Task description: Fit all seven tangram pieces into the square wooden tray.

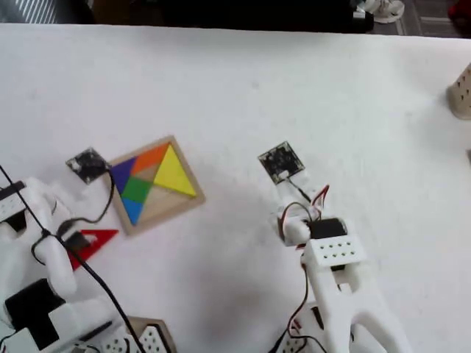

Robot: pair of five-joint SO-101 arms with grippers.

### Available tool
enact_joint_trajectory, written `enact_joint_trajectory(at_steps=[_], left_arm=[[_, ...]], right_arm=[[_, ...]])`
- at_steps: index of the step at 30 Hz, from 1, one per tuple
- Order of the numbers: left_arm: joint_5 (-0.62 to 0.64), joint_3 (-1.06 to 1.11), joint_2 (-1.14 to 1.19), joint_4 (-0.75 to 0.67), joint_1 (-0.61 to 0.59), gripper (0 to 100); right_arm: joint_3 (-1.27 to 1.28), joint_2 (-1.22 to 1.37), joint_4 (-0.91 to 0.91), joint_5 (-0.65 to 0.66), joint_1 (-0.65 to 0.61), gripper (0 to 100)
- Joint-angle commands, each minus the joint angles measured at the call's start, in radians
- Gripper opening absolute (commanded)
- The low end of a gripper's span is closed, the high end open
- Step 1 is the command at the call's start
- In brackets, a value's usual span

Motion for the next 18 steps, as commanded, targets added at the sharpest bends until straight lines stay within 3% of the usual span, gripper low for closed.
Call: enact_joint_trajectory(at_steps=[1, 12, 18], left_arm=[[-0.083, 0.012, 0.077, 0.077, 0.005, 29], [-0.083, 0.017, 0.084, 0.091, 0.010, 29], [-0.009, -0.052, 0.079, 0.241, 0.010, 25]], right_arm=[[-0.008, -0.004, -0.019, 0.002, 0.004, 1.8], [-0.008, -0.004, -0.019, 0.002, 0.004, 1.8], [-0.008, -0.004, -0.019, 0.002, 0.004, 1.8]])
